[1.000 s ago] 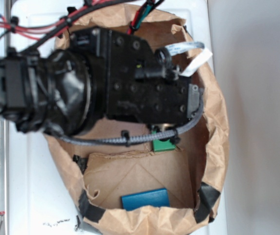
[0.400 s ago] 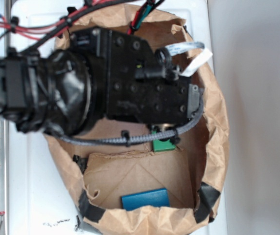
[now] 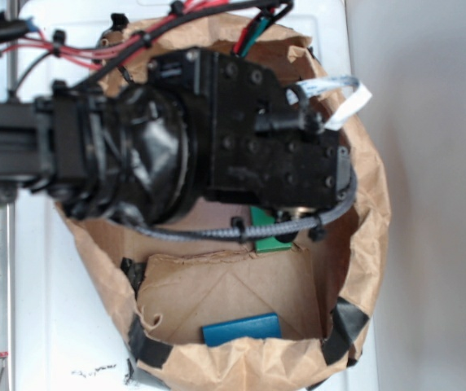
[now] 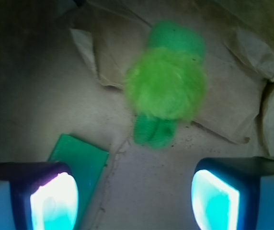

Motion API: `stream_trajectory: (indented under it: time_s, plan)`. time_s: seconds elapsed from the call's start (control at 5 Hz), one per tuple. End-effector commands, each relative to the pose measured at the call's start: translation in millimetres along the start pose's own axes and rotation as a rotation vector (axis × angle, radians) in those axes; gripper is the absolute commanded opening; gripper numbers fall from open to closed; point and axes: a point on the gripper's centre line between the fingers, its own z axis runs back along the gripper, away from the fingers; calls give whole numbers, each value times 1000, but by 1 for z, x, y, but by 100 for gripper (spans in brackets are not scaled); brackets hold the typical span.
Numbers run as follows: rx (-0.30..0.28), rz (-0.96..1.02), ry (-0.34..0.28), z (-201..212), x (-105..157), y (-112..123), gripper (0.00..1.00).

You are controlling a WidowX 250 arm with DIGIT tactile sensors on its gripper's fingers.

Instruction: Grab the green animal.

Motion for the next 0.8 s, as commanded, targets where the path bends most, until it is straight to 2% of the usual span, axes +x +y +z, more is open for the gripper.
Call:
stream_trajectory:
  time_s: [0.0,0.2,0.4,0.6]
  plan:
    - [-143,63,-3,20,24,22,100]
    - [-164,135,9,15,36,25,100]
    - [-130,156,-44,0,37,23,100]
    - [-118,156,-68,-8,40,22,100]
